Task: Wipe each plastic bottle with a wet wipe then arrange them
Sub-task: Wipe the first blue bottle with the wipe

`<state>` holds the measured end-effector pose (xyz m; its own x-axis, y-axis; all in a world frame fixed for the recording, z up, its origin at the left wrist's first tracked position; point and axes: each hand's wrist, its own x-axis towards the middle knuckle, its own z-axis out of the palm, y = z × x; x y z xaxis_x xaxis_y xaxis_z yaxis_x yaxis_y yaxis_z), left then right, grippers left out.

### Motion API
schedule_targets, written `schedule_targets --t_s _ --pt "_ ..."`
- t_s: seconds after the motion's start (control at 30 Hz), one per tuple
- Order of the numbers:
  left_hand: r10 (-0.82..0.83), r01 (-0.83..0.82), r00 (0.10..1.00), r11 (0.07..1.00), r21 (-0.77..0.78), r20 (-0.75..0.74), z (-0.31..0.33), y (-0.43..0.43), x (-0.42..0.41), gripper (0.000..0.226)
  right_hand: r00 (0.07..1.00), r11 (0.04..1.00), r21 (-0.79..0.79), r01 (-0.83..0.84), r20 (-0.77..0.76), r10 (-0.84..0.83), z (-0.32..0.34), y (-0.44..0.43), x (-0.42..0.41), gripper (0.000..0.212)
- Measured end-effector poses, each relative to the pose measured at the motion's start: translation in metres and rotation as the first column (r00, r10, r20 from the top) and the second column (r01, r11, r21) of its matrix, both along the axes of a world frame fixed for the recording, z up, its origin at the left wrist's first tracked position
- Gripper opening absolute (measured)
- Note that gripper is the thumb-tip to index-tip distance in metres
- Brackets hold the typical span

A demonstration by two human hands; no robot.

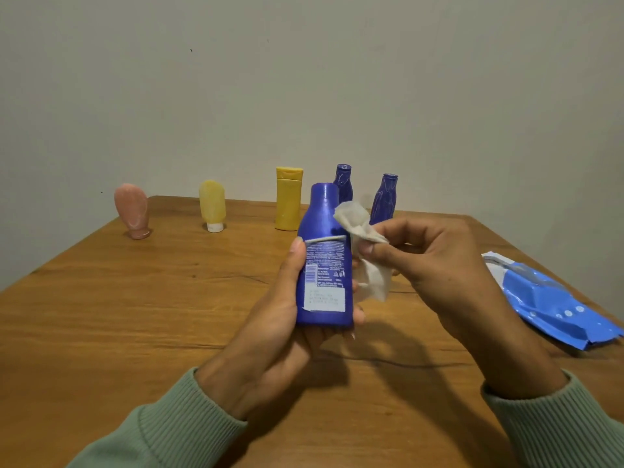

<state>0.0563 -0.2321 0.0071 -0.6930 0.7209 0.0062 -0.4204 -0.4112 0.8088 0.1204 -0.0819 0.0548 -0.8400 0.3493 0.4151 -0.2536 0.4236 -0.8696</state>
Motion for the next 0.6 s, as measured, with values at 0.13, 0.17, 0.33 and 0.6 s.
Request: schedule_targets --t_s 0.13,0.17,0.33,0.6 --pt "0.026 -0.036 0.994 0.995 0.091 0.106 -0.004 0.002 -0.009 0.061 0.999 0.997 -0.061 -0.046 0.003 0.046 0.004 0.000 0.002 0.014" --pt "0.029 -0.041 0.993 0.994 0.101 0.117 -0.005 0.002 -0.011 0.061 0.996 0.995 -0.060 -0.084 0.011 0.085 0.005 0.000 0.003 0.013" --pt "0.056 -0.066 0.990 0.995 0.076 0.131 -0.005 0.002 -0.007 0.056 0.970 0.969 0.090 -0.229 0.110 0.218 0.006 -0.014 0.007 0.012" --pt "0.086 -0.126 0.956 0.984 0.127 0.279 -0.005 -0.002 -0.012 0.057 0.996 0.877 0.472 -0.094 0.034 0.088 0.003 -0.030 0.011 0.013"
